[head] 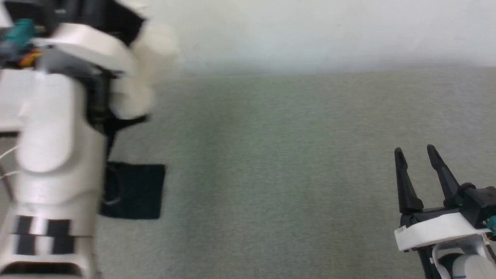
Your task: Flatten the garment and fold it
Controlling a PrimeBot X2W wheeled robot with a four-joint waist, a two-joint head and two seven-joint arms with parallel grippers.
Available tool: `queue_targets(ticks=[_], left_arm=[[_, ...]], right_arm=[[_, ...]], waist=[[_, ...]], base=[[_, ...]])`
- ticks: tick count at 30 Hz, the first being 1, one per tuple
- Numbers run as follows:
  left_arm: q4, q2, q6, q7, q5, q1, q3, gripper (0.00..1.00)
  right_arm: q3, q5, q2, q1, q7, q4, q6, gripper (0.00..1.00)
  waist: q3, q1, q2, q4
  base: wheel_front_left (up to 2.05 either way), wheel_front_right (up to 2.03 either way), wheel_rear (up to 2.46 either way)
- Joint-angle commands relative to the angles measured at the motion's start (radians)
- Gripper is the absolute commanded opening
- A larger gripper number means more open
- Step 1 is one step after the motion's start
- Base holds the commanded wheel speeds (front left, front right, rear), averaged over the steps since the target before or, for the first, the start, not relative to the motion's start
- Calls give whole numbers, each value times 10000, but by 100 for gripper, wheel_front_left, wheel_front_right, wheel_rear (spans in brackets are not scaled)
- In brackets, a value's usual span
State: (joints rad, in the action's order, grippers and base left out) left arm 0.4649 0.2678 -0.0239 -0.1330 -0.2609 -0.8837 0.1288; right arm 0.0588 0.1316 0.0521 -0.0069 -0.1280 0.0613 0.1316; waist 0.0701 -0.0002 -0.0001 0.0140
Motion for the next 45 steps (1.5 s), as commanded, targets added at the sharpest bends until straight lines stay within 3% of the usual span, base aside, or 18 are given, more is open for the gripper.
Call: queue_targets(ticks=[1,6,9,16,23,24,25,30,35,45], left_arm=[[-124,-170,-54,-10,-128,161,65,0],[-854,-1490,-230,176,-488,891,899,0],[-1197,-1948,-341,253,-726,1527,1652,0],[-833,-2160,-138,403,-1454,3842,3277,0],[403,-2171,174,62,-1953,5937,3934,0],[459,-2172,168,-34,-1949,6085,4026,38],[493,-2172,151,-135,-1927,6213,4136,100],[-49,-2173,200,-961,-1877,6576,4243,100],[-1348,-2155,586,-1259,-1641,6833,3769,100],[-3576,-1802,1440,-1285,-1141,7903,1165,100]], right_arm=[[37,44,-19,87,43,63,-9,100],[274,66,-19,204,174,207,-9,100],[329,86,-19,223,222,281,-9,100],[240,211,-19,187,206,323,-9,100],[137,291,-19,175,97,105,-9,100],[130,292,-19,186,96,74,-9,100],[132,289,-19,205,92,41,-9,100],[0,162,-19,338,171,-47,-9,100],[22,50,-19,588,322,51,-9,100],[7,-10,-19,924,611,300,-9,100]], waist=[[-250,2,1,-595],[-136,2,1,-1160],[-1,2,1,-1408],[486,2,1,-1772],[553,2,1,-1765],[519,2,1,-1712],[446,2,1,-1628],[12,2,1,-1339],[-377,2,1,-1037],[-601,2,1,-585]], base=[[0,0,0],[0,0,0],[0,0,0],[0,0,0],[0,0,0],[0,0,0],[0,0,0],[0,0,0],[0,0,0],[0,0,0]])
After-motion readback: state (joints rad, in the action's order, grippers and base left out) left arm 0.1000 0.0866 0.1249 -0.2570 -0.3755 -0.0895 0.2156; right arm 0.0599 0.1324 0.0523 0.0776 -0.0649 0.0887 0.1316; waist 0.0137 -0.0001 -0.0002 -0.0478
